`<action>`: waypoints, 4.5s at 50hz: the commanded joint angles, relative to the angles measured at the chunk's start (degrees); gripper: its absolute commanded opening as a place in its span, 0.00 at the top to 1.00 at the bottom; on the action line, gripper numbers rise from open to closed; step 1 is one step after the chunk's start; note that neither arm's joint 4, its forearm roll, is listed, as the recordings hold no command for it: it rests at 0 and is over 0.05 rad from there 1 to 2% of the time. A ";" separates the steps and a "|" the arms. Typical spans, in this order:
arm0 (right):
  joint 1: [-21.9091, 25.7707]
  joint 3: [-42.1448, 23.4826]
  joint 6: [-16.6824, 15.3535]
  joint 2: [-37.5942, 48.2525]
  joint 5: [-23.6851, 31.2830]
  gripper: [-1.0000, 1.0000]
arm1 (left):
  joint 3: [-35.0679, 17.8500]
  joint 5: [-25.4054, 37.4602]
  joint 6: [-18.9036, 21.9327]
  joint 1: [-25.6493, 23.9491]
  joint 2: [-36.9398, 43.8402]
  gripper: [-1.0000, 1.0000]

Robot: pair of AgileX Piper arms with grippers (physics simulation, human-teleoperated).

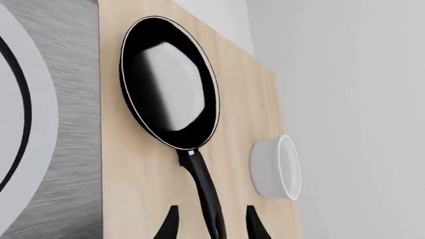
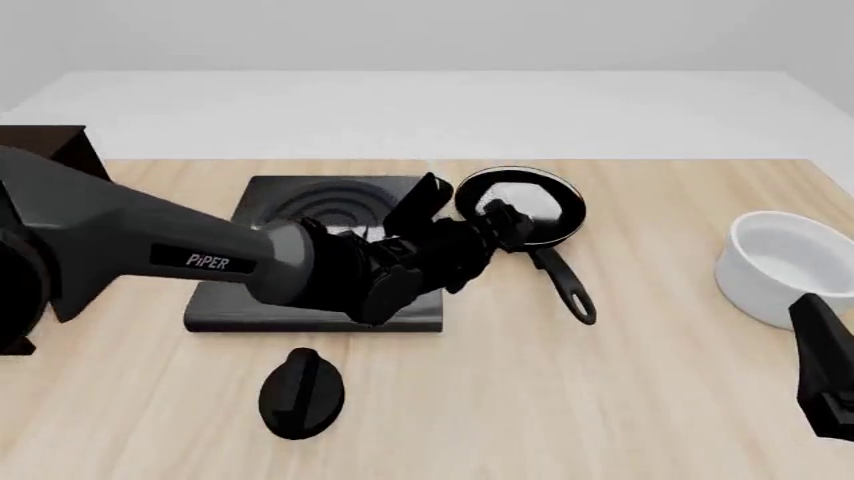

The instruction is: Put the frying pan on top of the cabinet.

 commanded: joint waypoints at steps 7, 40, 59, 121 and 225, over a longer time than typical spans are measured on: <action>-0.03 0.04 0.05 -0.18 0.31 0.00 | -3.05 -0.19 -1.08 -0.34 4.34 0.00; -0.04 0.00 0.81 0.71 -0.38 0.00 | -7.49 -1.65 -3.89 -2.62 10.57 0.00; -0.01 0.00 1.28 1.05 -0.66 0.00 | -10.70 -1.28 -4.78 -3.21 14.17 0.00; -0.06 0.00 1.56 1.69 -1.08 0.00 | -16.43 -1.20 -7.83 -6.76 19.73 0.00; 0.02 0.00 1.45 1.47 -0.94 0.00 | -5.72 -4.89 -1.96 -4.99 -2.46 1.00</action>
